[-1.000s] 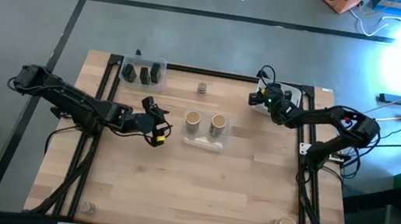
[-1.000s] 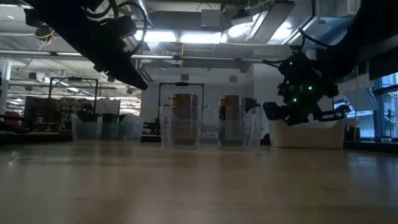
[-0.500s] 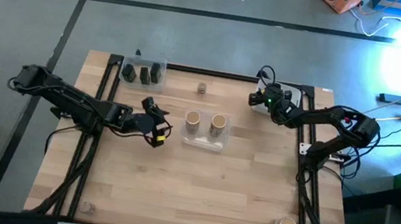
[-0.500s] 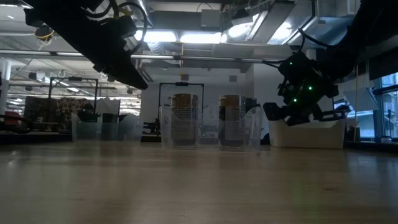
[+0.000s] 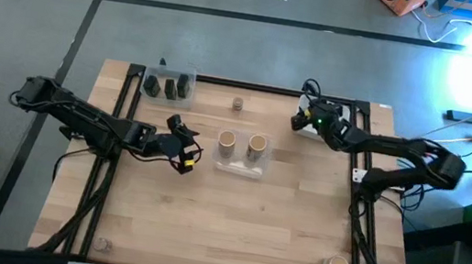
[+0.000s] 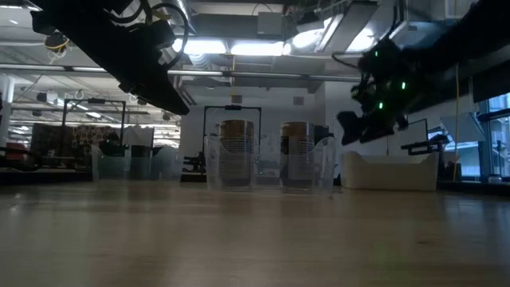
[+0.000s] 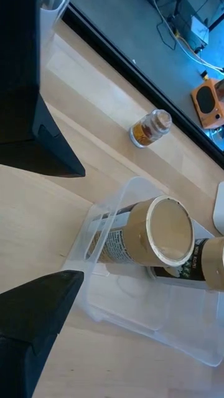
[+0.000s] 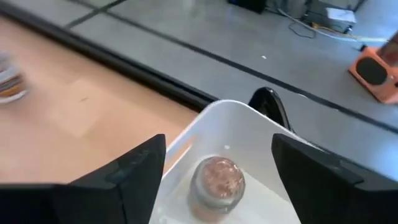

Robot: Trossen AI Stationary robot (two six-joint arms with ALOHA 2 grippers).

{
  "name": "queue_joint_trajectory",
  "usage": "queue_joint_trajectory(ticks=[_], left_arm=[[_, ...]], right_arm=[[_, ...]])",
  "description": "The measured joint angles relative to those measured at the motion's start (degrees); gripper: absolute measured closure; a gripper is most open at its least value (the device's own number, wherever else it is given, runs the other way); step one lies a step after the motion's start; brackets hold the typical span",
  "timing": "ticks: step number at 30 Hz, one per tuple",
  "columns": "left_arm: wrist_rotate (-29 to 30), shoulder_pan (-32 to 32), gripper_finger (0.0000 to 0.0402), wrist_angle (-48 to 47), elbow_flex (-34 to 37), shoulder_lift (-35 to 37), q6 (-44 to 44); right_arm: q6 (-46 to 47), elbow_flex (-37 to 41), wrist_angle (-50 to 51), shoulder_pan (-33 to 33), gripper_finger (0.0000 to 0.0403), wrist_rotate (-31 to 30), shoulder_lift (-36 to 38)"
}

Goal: Sort spices by type
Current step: Put the gold seasoning bottle into the bottom transparent bin

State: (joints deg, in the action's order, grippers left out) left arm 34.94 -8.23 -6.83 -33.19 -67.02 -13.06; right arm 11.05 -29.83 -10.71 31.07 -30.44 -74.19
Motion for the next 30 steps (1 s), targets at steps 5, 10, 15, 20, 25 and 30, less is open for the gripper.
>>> queue_joint_trajectory(ticks=[5,10,15,20,25,30], left_arm=[[0.0,0.0,0.0160,0.0,0.0,0.0,0.0],[-0.4,-0.5,0.0160,0.0,0.0,0.0,0.0],[-0.5,-2.5,0.0160,0.1,0.0,0.0,0.0],[-0.5,-4.7,0.0160,0.4,0.0,0.0,-0.9],[-1.0,-7.1,0.0160,0.8,0.0,0.0,-2.2],[-3.5,-9.7,0.0160,3.8,0.0,0.0,-2.5]], right_arm=[[-0.9,-6.5,19.8,-6.5,0.0120,1.6,7.9],[-0.2,-13.2,34.4,-14.8,0.0123,6.2,13.1],[3.1,-19.0,41.3,-25.6,0.0123,10.9,14.2],[6.4,-21.6,41.9,-36.9,0.0123,11.3,13.5],[10.6,-22.2,41.7,-46.9,0.0123,11.0,12.4],[19.2,-22.2,41.3,-55.3,0.0123,10.6,10.7]])
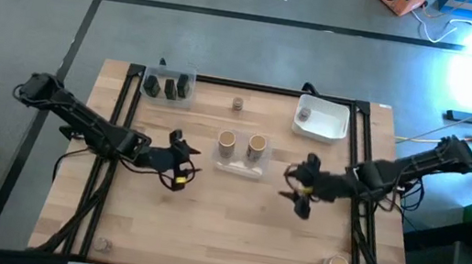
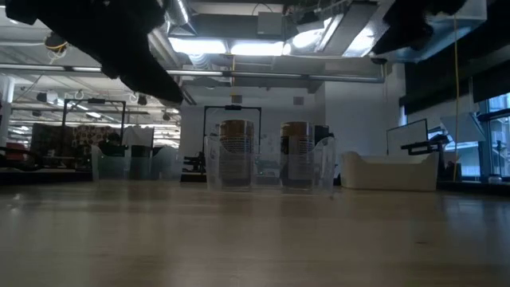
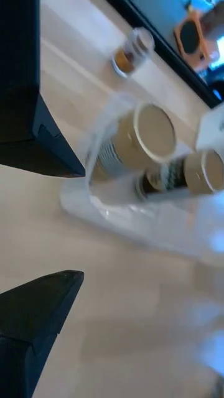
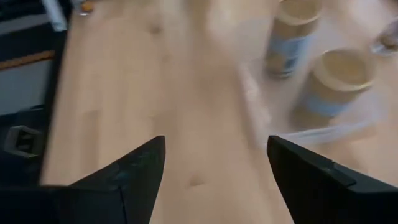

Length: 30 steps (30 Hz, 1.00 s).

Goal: Sort spices by type
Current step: Put the gold seasoning bottle into the bottom transparent bin

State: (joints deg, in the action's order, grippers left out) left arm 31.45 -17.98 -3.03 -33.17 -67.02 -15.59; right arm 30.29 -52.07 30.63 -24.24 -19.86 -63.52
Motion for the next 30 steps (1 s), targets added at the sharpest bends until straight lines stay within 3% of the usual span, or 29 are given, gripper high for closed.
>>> queue_joint_trajectory(ticks=[5,10,14,18,24,30], left_arm=[[-0.2,-2.6,0.0160,4.4,0.0,-0.5,0.6],[-0.2,-5.8,0.0160,10.8,0.0,-3.7,2.3],[-0.2,-7.5,0.0160,17.0,0.0,-8.1,3.4],[-0.3,-8.2,0.0160,22.2,0.0,-12.5,3.5],[-1.7,-8.6,0.0160,31.0,-0.3,-18.0,4.2],[-1.9,-8.7,0.0160,33.9,-0.3,-20.3,3.9]], right_arm=[[7.5,-2.4,-0.5,-7.2,0.0123,-0.8,-3.5],[8.9,-10.9,2.8,-13.3,0.0123,-4.5,-9.4],[15.1,-20.6,15.0,-17.1,0.0123,-6.3,-15.0],[27.1,-27.9,29.0,-21.0,0.0123,-6.0,-19.9],[45.4,-29.9,40.0,-26.8,0.0123,-0.3,-23.8],[57.7,-28.7,42.1,-31.1,0.0123,6.2,-26.2]])
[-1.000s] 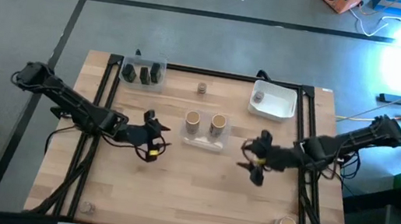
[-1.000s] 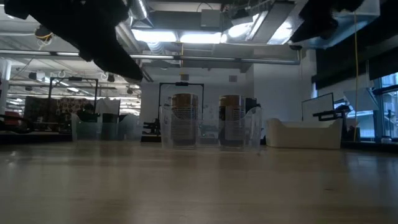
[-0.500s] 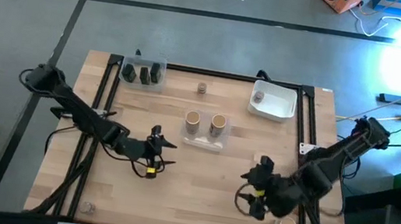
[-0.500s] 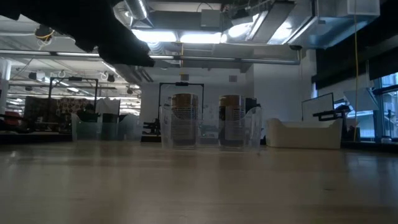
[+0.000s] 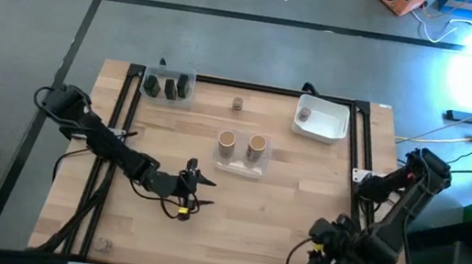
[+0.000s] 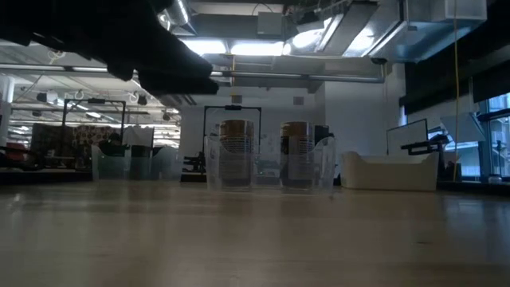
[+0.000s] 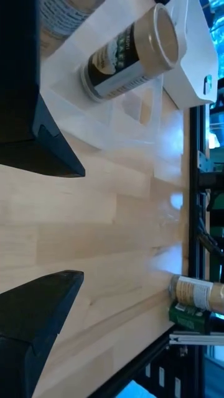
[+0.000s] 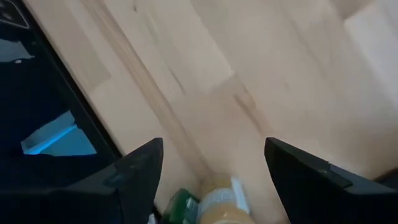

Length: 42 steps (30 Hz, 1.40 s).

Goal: Sort spices by type
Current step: Put the gold seasoning bottle into the bottom transparent bin

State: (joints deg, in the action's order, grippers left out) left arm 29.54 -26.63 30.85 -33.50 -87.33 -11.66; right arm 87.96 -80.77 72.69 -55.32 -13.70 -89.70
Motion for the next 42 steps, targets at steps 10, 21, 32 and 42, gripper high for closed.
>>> queue_joint_trajectory(ticks=[10,21,32,42], left_arm=[[0.0,0.0,0.0160,1.9,0.0,-0.2,-0.3],[0.0,-0.5,0.0160,1.6,0.0,-0.2,-1.9],[0.0,-0.5,0.0160,1.6,0.0,-0.2,-1.7],[0.0,-0.5,0.0160,1.6,0.0,-0.2,-1.9]], right_arm=[[3.3,0.0,-2.6,0.1,0.0123,-0.9,-1.3],[11.9,0.3,2.8,-1.8,0.0049,9.0,-3.0],[17.0,0.3,5.1,-5.2,0.0018,16.8,-6.8],[16.4,0.3,0.6,-7.8,0.0019,12.4,-7.1]])
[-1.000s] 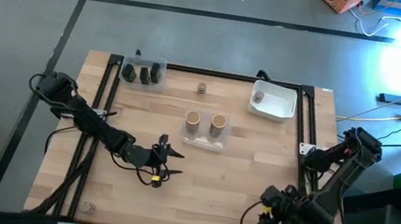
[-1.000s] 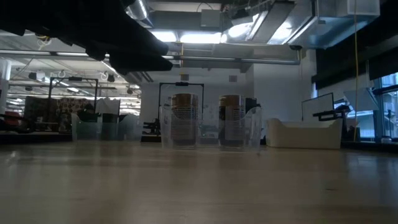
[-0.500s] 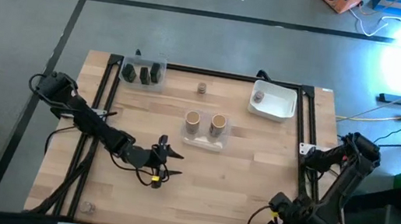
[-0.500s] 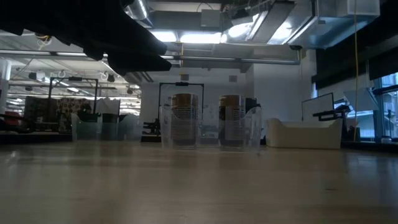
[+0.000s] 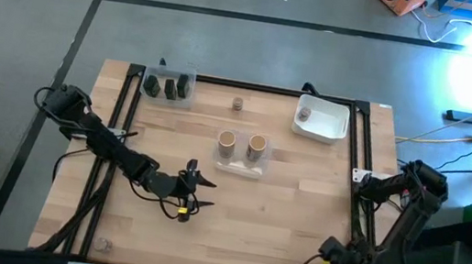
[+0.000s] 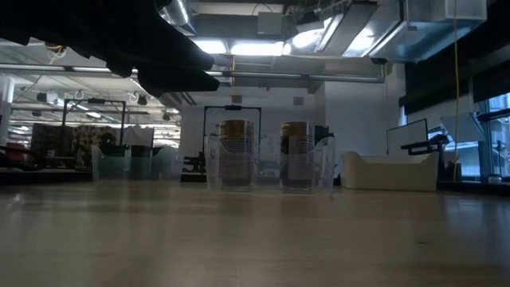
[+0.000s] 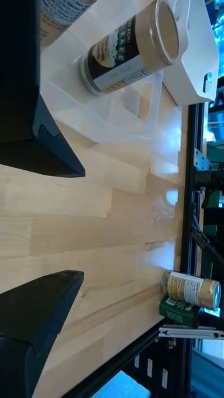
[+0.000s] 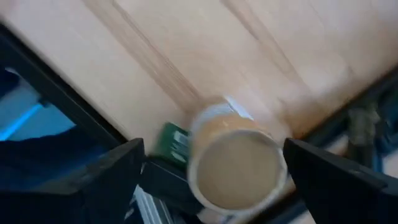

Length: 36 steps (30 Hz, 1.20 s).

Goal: Sort spices by type
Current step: Put the gold seasoning bottle into the bottom transparent bin

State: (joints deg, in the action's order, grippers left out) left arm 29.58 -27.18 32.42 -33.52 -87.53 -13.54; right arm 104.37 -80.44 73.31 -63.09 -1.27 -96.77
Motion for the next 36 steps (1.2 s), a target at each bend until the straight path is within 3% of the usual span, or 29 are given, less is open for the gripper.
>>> queue_joint_trajectory(ticks=[10,23,27,32,36], left_arm=[[0.0,0.0,0.0160,0.0,0.0,0.0,-1.1],[0.0,0.0,0.0160,0.0,0.0,0.0,-0.9],[0.0,0.0,0.0160,-0.1,0.0,0.0,-0.7],[0.0,0.0,0.0160,-0.1,0.0,0.0,-0.5],[0.0,0.0,0.0160,0.0,0.0,0.0,0.3]], right_arm=[[3.8,0.0,2.6,0.0,0.0020,2.9,0.0],[6.9,9.8,-9.4,0.1,0.0021,8.4,0.0],[7.2,10.4,-9.2,0.1,0.0048,8.3,0.0],[5.8,10.4,-9.2,0.1,0.0122,6.9,0.1],[4.4,10.4,-9.2,0.1,0.0123,6.8,0.1]])
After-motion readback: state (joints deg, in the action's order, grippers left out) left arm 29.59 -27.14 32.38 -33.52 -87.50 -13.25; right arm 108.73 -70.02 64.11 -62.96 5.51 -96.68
